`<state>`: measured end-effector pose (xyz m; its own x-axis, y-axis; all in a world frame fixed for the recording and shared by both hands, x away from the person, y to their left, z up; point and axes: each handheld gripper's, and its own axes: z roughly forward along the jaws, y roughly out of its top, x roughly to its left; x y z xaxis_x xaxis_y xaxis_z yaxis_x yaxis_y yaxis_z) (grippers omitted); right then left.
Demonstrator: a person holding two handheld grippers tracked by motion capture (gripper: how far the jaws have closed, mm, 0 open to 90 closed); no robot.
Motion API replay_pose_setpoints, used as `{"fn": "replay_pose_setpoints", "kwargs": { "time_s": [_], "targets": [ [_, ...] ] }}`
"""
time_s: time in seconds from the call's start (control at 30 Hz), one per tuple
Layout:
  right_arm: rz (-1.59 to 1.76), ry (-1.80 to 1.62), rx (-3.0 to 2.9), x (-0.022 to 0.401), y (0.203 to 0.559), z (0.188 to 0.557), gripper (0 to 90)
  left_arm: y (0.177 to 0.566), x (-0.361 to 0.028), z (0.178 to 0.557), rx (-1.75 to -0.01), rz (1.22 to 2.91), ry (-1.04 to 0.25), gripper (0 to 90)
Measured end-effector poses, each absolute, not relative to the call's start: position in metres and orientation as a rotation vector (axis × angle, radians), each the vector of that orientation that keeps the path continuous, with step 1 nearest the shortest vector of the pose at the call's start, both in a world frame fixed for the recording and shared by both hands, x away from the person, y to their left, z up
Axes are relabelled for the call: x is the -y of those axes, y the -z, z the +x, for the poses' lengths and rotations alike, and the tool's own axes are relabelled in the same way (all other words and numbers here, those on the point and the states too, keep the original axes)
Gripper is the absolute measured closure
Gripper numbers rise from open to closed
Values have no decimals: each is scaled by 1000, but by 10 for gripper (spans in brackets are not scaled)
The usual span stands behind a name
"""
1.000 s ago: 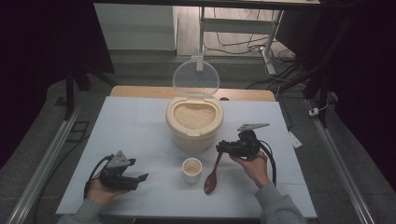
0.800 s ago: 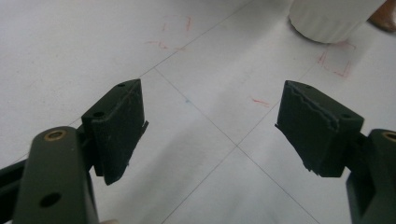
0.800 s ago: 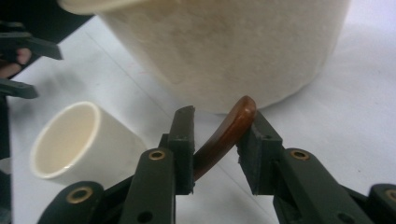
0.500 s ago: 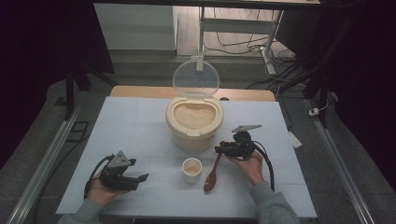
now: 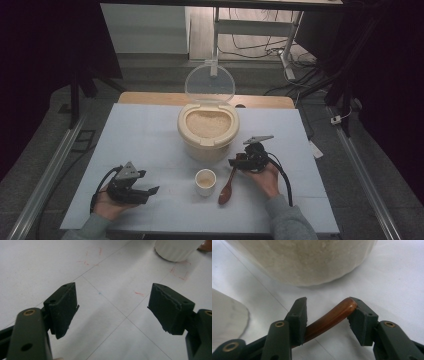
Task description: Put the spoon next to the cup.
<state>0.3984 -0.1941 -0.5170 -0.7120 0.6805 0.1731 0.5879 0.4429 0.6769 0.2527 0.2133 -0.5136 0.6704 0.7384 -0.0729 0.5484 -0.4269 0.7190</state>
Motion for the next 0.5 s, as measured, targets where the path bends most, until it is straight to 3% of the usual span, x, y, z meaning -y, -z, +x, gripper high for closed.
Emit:
{"fn": "replay_pose_setpoints", "kwargs": {
  "time_s": [0.5],
  "targets": [
    [1123, -1063, -2508, 193, 520, 401, 427, 514, -213, 253, -987, 2146, -323, 226]
  ]
}}
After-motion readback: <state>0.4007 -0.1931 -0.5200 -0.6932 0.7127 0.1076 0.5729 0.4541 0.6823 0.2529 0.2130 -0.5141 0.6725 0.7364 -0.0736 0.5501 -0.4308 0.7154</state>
